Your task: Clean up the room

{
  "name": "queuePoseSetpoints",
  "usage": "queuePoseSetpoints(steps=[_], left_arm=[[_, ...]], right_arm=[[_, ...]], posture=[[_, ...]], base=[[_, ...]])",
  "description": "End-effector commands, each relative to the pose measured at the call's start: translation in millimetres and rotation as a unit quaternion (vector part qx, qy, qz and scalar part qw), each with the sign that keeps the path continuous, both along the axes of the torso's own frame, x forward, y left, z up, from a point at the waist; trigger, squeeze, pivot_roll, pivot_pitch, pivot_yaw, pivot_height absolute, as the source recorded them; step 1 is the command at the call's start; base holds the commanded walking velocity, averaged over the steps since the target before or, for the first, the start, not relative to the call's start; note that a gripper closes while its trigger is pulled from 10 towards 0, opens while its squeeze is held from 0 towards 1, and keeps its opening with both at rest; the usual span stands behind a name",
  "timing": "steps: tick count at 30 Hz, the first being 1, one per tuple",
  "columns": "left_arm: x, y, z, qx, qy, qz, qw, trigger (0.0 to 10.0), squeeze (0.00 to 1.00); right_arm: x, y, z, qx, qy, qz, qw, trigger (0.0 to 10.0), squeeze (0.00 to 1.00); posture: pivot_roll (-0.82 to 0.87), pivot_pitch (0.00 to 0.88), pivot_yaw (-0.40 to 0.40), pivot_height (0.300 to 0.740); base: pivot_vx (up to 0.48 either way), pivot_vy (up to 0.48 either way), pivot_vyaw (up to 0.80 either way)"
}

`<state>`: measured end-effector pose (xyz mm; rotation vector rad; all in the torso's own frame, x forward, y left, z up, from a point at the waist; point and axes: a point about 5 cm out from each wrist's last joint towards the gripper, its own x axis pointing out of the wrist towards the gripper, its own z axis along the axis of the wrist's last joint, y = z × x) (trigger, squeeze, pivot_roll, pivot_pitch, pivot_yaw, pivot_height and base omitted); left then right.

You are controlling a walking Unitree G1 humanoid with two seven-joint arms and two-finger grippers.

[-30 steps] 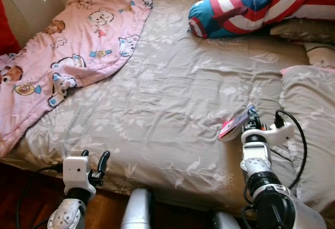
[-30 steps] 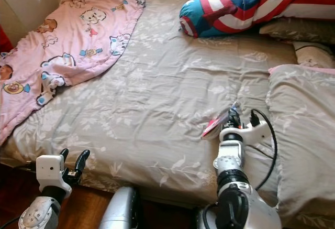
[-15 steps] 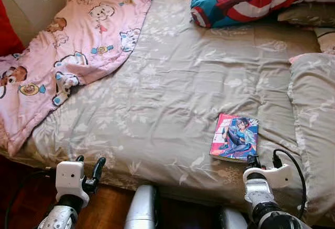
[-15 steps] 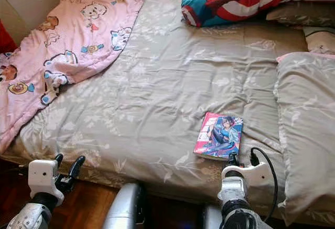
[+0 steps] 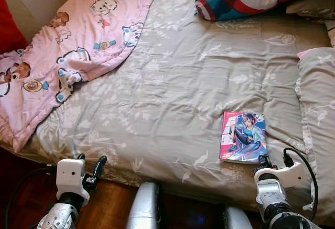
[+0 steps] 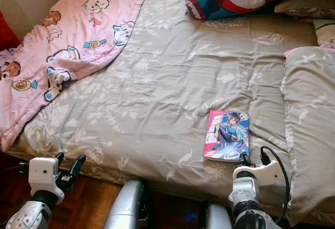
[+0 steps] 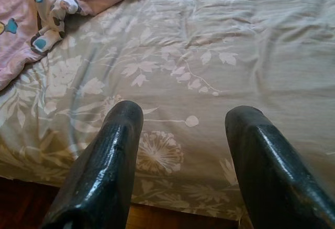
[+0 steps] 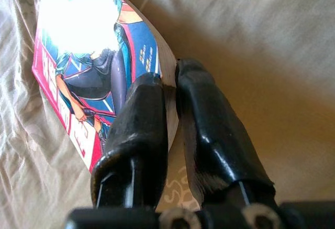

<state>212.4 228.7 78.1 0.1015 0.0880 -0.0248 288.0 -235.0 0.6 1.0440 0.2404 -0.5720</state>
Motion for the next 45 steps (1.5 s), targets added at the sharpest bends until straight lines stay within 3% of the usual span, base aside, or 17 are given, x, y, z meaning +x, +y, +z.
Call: queuePoseSetpoints(steps=[1,10,11,18,19,20,21,28,29,34,37,38,39,40,45], left_arm=[[-5.0,5.9,-3,0.002,0.014,0.006,1.0,10.0,0.0],[-5.1,5.9,-3,0.001,0.015,0.007,1.0,10.0,0.0],[-5.0,5.8,-3,0.001,0.015,0.007,1.0,10.0,0.0],[-5.0,5.8,-3,0.001,0.015,0.007,1.0,10.0,0.0],[-5.0,5.8,-2,0.0,0.015,0.007,1.0,10.0,0.0],[-4.7,5.5,-3,0.0,0.016,0.007,1.0,10.0,0.0],[-4.4,5.2,-3,0.0,0.016,0.007,1.0,10.0,0.0],[-4.3,5.1,-5,0.0,0.017,0.008,1.0,10.0,0.0],[-4.2,5.1,-5,0.0,0.017,0.008,1.0,10.0,0.0],[-3.8,5.3,-6,0.0,0.018,0.008,1.0,10.0,0.0],[-3.3,5.6,-6,0.0,0.017,0.009,1.0,10.0,0.0],[-3.0,5.6,-6,-0.001,0.017,0.01,1.0,10.0,0.0],[-2.9,5.6,-6,-0.002,0.016,0.01,1.0,10.0,0.0],[-1.3,5.5,-5,-0.011,0.013,0.016,1.0,10.0,0.0],[2.3,4.7,-3,-0.011,0.009,0.014,1.0,10.0,0.0]], right_arm=[[-11.0,2.9,-12,0.005,0.027,0.007,1.0,10.0,0.0],[-12.7,1.9,-13,-0.01,0.039,0.018,0.999,10.0,0.0],[-12.4,0.6,-12,-0.017,0.043,0.019,0.999,10.0,0.29],[-12.2,-0.2,-12,-0.023,0.045,0.02,0.999,10.0,0.29],[-11.7,-0.8,-11,-0.025,0.044,0.019,0.999,10.0,0.65],[-11.2,-3.0,-10,-0.03,0.045,0.016,0.998,10.0,0.75],[-11.2,-4.9,-9,-0.032,0.046,0.012,0.998,10.0,0.0],[-16.2,-6.5,-13,-0.033,0.058,0.001,0.998,10.0,0.04],[-16.7,-6.7,-14,-0.032,0.059,0.0,0.998,10.0,0.45],[-17.5,-5.2,-15,-0.033,0.064,0.005,0.997,10.0,0.41],[-19.0,-4.3,-17,-0.035,0.07,0.006,0.997,10.0,0.44],[-19.4,-4.0,-17,-0.035,0.071,0.006,0.997,10.0,0.79],[-19.7,-3.9,-17,-0.035,0.072,0.007,0.997,10.0,0.79],[-20.3,-3.9,-18,-0.036,0.075,0.006,0.997,10.0,0.99],[-21.1,-6.6,-18,-0.037,0.078,0.0,0.996,10.0,0.99]], posture=[[0.27,0.288,0.138,0.646],[0.27,0.29,0.137,0.646],[0.27,0.29,0.137,0.646],[0.27,0.29,0.137,0.646],[0.27,0.291,0.137,0.646],[0.26,0.291,0.136,0.646],[0.26,0.291,0.137,0.646],[0.26,0.289,0.136,0.646],[0.26,0.288,0.136,0.646],[0.26,0.286,0.135,0.646],[0.26,0.285,0.134,0.646],[0.26,0.285,0.134,0.646],[0.26,0.285,0.134,0.646],[0.26,0.283,0.135,0.646],[0.26,0.277,0.137,0.646]], base=[[0.0,0.0,0.0],[0.0,0.0,0.0],[0.0,0.0,0.0],[0.0,0.0,0.0],[0.0,0.0,0.0],[0.0,0.0,0.0],[0.0,0.0,0.0],[0.0,0.0,0.0],[0.0,0.0,0.0],[0.0,0.0,0.0],[0.0,0.0,0.0],[0.0,0.0,0.0],[0.0,0.0,0.0],[0.0,0.0,0.0],[0.0,0.0,0.0]])
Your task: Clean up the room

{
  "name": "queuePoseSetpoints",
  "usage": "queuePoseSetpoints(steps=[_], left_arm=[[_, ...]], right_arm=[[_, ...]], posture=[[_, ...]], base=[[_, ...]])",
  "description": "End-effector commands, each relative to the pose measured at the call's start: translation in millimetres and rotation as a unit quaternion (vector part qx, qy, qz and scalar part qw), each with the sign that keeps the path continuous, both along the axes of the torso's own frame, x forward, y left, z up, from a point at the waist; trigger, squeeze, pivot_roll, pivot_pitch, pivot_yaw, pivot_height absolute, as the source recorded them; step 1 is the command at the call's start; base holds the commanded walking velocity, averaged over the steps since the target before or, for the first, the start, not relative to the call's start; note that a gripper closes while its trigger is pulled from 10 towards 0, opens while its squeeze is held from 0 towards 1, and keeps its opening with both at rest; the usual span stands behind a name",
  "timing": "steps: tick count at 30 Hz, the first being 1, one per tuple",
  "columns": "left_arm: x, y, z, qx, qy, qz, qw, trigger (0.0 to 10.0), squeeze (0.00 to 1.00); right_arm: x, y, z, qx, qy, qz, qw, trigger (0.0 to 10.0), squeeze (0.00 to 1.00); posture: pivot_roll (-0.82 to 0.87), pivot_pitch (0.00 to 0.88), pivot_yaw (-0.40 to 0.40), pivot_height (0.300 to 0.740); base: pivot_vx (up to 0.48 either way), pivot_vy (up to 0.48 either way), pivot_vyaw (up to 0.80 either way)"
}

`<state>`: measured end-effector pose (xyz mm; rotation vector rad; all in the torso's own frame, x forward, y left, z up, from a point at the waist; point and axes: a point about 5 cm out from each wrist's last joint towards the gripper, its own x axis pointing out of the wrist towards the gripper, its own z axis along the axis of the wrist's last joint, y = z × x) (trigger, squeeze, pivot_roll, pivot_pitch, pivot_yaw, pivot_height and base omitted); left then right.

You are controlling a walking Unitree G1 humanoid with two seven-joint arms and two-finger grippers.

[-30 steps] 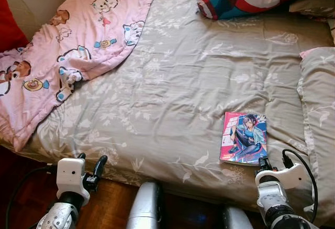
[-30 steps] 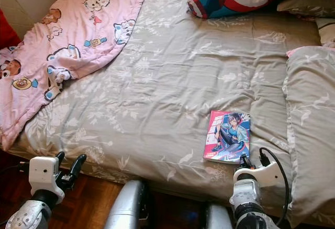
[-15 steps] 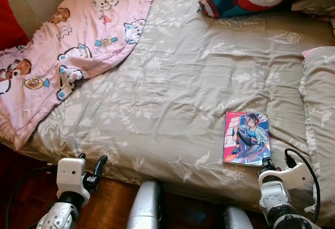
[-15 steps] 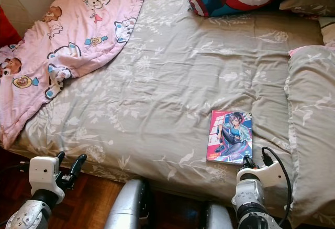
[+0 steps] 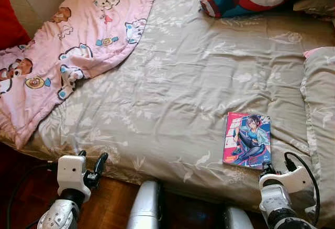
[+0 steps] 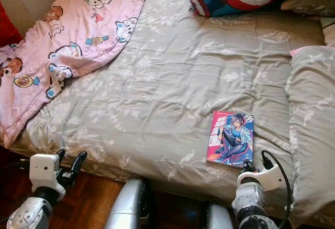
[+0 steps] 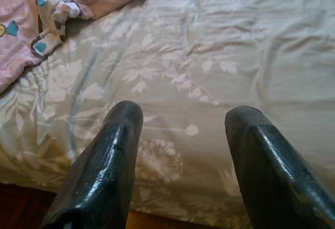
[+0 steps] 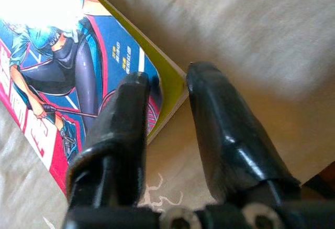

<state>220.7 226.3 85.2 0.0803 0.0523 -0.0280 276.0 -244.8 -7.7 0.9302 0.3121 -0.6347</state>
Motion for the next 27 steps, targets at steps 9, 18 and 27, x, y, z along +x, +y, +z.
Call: queuePoseSetpoints(steps=[9,18,27], left_arm=[[-5.1,5.4,-13,-0.001,0.028,0.014,1.0,10.0,0.0],[4.7,-1.6,-18,-0.017,0.022,0.018,0.999,10.0,0.0],[19.0,-8.5,-42,-0.06,0.048,0.042,0.996,10.0,0.0]], right_arm=[[-3.4,-1.7,-1,-0.038,0.008,0.012,0.999,10.0,0.79],[6.0,8.5,9,-0.145,-0.009,0.096,0.985,10.0,0.0],[9.1,51.3,10,-0.259,-0.041,0.246,0.933,10.0,0.0]], posture=[[0.25,0.269,0.132,0.646],[0.2,0.244,0.096,0.646],[0.12,0.201,0.055,0.646]], base=[[0.0,0.0,0.0],[0.0,0.0,0.0],[0.0,0.0,0.0]])
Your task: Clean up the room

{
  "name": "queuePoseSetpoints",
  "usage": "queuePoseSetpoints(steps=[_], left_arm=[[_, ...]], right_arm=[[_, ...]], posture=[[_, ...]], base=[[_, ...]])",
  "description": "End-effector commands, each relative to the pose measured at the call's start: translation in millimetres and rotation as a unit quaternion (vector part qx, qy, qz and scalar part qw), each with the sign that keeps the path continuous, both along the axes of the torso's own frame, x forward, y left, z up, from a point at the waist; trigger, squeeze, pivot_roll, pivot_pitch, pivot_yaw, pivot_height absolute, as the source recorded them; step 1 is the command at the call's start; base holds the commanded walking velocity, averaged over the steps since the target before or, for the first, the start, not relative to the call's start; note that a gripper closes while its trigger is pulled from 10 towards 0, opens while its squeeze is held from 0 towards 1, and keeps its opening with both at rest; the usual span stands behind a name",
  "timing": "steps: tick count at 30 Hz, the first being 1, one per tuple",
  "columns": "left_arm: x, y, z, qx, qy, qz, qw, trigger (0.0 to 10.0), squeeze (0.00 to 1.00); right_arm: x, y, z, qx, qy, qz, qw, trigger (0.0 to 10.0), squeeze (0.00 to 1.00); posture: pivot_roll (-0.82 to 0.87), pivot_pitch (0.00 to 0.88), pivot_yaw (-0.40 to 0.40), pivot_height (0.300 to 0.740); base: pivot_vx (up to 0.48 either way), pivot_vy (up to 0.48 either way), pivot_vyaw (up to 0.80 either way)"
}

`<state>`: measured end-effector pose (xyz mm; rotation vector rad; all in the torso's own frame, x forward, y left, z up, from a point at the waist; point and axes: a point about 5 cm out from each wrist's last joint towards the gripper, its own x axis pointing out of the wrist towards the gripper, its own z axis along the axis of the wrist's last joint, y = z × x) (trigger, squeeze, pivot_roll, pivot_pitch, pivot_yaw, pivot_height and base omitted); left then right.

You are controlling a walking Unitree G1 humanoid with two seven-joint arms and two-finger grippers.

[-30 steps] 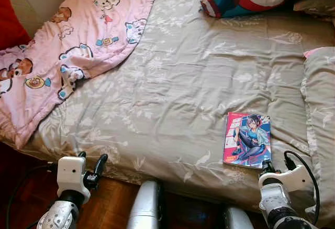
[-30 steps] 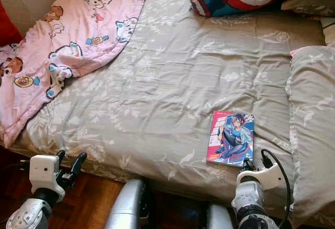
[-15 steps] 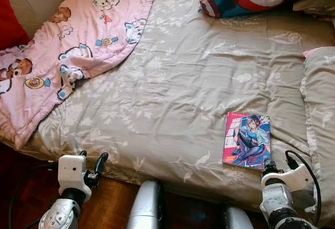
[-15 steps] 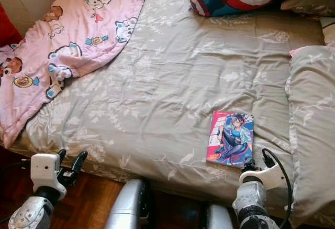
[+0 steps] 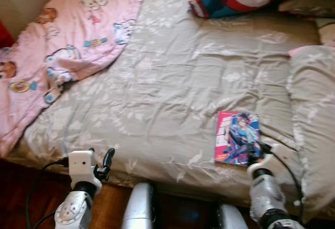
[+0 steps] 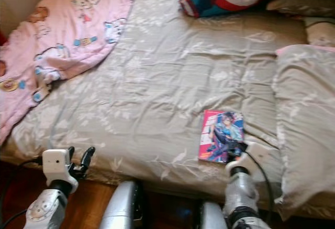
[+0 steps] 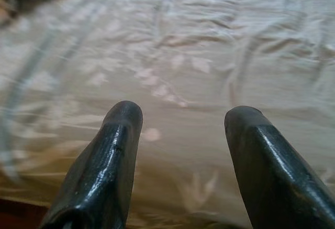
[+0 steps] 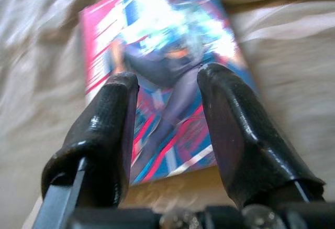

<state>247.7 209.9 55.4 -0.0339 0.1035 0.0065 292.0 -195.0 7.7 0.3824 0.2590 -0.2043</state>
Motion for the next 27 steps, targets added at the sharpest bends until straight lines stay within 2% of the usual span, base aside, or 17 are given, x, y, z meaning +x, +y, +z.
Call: queuePoseSetpoints(steps=[1,4,6,8,12,14,15,17,19,23,25,27], left_arm=[[-5.0,6.8,-16,-0.009,0.028,0.025,0.999,10.0,0.0],[1.4,3.3,-30,-0.022,0.051,0.029,0.998,10.0,0.0],[1.7,2.9,-31,-0.024,0.054,0.029,0.998,10.0,0.0],[2.9,1.9,-41,-0.03,0.073,0.035,0.996,10.0,0.0],[2.7,1.8,-44,-0.031,0.079,0.037,0.996,10.0,0.0],[2.0,1.0,-55,-0.035,0.102,0.041,0.993,10.0,0.0],[2.0,1.0,-55,-0.035,0.102,0.041,0.993,10.0,0.0],[-3.4,0.2,-71,-0.038,0.141,0.045,0.988,10.0,0.0],[-5.7,-0.2,-76,-0.037,0.154,0.046,0.986,10.0,0.0],[-29.0,1.8,-104,-0.03,0.242,0.053,0.968,10.0,0.0],[-38.7,5.3,-112,-0.029,0.271,0.065,0.96,10.0,0.0],[-42.7,6.3,-115,-0.028,0.283,0.069,0.956,10.0,0.0]], right_arm=[[-7.8,3.4,-5,-0.034,0.002,0.019,0.999,10.0,0.0],[-12.5,3.9,-7,-0.048,-0.001,0.024,0.999,10.0,0.0],[-13.1,3.8,-8,-0.048,0.0,0.023,0.999,10.0,0.0],[-17.9,4.4,-14,-0.049,0.021,0.032,0.998,10.0,0.0],[-20.0,4.4,-17,-0.05,0.03,0.033,0.998,10.0,0.0],[-27.6,3.5,-27,-0.059,0.069,0.042,0.995,10.0,0.0],[-27.6,3.5,-27,-0.059,0.069,0.042,0.995,10.0,0.0],[-38.5,1.0,-39,-0.058,0.114,0.044,0.991,10.0,0.0],[-41.9,0.3,-42,-0.057,0.128,0.044,0.989,10.0,0.0],[-58.6,2.7,-58,-0.053,0.189,0.046,0.98,10.0,0.0],[-62.5,6.2,-61,-0.056,0.201,0.054,0.976,10.0,0.0],[-64.7,7.9,-63,-0.058,0.207,0.058,0.975,10.0,0.0]], posture=[[0.1,0.187,0.045,0.646],[0.08,0.168,0.03,0.646],[0.08,0.168,0.03,0.646],[0.07,0.151,0.013,0.651],[0.07,0.151,0.013,0.656],[0.07,0.134,-0.002,0.666],[0.07,0.134,-0.002,0.666],[0.07,0.122,-0.008,0.676],[0.07,0.122,-0.008,0.681],[0.07,0.108,-0.011,0.701],[0.06,0.1,-0.01,0.716],[0.06,0.098,-0.009,0.726]], base=[[0.0,0.0,0.0],[0.0,0.0,0.0],[0.0,0.0,0.0],[0.0,0.0,0.0],[0.0,0.0,0.0],[0.0,0.0,0.0],[0.0,0.0,0.0],[0.0,0.0,0.0],[0.0,0.0,0.0],[0.0,0.0,0.0],[0.0,0.0,0.0],[0.0,0.0,0.0]])
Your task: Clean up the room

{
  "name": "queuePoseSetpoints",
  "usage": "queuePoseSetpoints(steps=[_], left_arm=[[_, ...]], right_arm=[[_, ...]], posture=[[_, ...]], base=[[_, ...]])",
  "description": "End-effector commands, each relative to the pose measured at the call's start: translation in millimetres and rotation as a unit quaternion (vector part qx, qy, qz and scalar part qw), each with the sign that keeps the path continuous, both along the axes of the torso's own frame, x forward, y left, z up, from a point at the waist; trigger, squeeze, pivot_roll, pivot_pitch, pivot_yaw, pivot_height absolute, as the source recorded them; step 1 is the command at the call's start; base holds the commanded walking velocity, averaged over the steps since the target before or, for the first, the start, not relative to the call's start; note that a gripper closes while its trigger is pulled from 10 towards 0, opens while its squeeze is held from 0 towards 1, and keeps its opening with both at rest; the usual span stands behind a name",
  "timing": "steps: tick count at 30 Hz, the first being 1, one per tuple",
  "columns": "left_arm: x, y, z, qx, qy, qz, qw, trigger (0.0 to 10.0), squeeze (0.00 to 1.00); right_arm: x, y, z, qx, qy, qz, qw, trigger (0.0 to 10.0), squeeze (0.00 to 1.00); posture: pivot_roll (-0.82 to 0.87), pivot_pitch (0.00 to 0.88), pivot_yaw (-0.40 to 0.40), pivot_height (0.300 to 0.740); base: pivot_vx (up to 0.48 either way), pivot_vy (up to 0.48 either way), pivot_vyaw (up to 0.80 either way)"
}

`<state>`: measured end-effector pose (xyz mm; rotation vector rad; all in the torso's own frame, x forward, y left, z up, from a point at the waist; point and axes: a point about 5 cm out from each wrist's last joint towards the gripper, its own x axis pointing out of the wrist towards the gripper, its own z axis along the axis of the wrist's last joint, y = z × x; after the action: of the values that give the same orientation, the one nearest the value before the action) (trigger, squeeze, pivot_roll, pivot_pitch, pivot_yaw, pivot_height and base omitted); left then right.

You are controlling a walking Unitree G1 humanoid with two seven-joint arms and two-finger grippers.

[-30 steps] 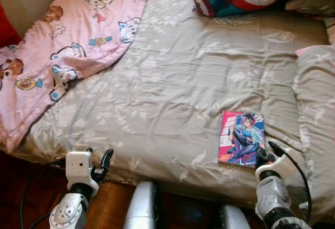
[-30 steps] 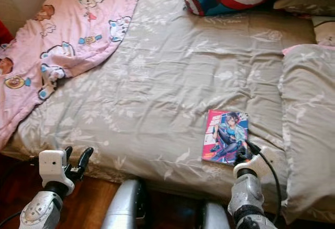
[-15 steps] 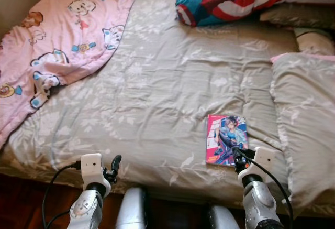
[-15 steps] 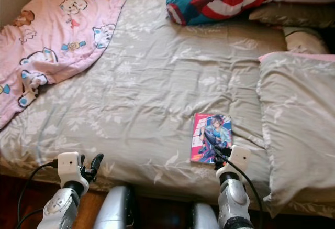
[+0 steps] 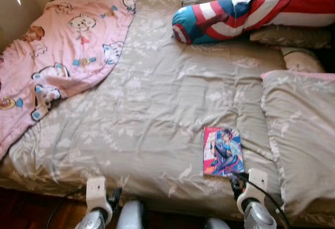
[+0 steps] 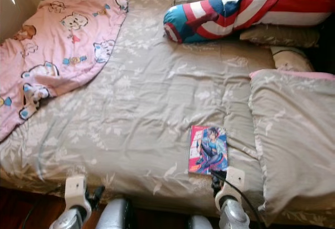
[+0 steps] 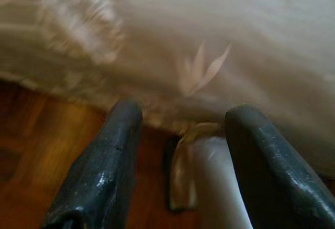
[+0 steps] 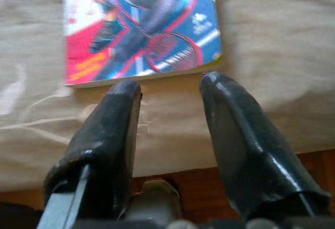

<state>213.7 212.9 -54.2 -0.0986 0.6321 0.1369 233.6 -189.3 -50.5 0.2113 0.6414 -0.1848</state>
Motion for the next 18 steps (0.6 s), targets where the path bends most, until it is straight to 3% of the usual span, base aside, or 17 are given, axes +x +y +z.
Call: queuePoseSetpoints(steps=[1,4,18], left_arm=[[-8.7,3.3,-6,0.003,0.023,0.006,1.0,10.0,0.0],[-16.4,-1.8,-14,0.003,0.056,0.019,0.998,10.0,0.0],[-31.3,-10.6,-25,0.012,0.104,0.024,0.994,10.0,0.0]], right_arm=[[-6.3,2.2,-5,0.0,0.017,0.004,1.0,10.0,0.0],[-14.3,1.6,-11,-0.003,0.04,0.003,0.999,10.0,0.0],[-36.7,13.9,-26,0.008,0.091,0.032,0.995,10.0,0.0]], posture=[[0.06,0.098,-0.009,0.726],[0.07,0.087,-0.013,0.74],[0.06,0.05,0.0,0.74]], base=[[0.0,0.0,0.0],[0.0,0.0,0.0],[0.0,0.0,0.0]])
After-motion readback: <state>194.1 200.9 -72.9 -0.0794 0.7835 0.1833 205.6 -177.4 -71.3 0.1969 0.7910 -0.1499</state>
